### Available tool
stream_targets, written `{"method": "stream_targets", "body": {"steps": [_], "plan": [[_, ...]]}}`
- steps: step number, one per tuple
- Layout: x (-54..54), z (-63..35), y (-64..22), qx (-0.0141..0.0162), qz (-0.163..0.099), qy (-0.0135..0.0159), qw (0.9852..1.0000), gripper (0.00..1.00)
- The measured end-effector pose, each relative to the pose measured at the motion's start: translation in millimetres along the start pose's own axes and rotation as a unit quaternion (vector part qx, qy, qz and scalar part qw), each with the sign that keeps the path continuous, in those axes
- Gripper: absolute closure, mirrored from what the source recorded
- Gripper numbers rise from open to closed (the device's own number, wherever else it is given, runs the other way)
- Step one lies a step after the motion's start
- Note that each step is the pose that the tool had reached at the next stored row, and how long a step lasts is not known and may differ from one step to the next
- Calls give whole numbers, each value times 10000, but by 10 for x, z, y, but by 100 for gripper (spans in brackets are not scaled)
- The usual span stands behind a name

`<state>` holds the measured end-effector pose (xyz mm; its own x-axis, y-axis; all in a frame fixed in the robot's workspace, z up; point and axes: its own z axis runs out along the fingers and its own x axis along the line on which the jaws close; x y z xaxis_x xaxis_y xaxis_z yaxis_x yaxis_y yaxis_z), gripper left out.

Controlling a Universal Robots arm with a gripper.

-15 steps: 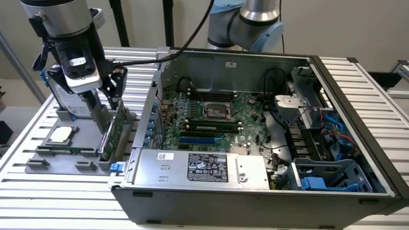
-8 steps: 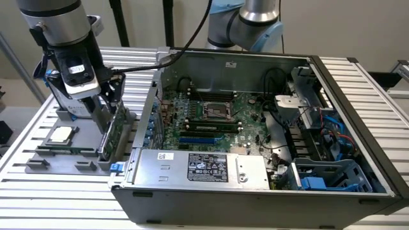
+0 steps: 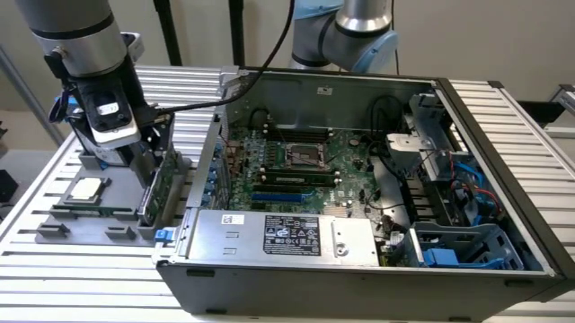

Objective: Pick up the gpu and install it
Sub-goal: 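Pick up the gpu and move the gpu toward the slot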

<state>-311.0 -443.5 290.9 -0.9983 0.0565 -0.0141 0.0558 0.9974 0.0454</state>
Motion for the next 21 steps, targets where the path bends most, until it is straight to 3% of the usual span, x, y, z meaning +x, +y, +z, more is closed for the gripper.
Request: {"method": "stream_targets", "body": {"steps": [21], "plan": [[-12,383,-16,0,0,0,10000,0]]}}
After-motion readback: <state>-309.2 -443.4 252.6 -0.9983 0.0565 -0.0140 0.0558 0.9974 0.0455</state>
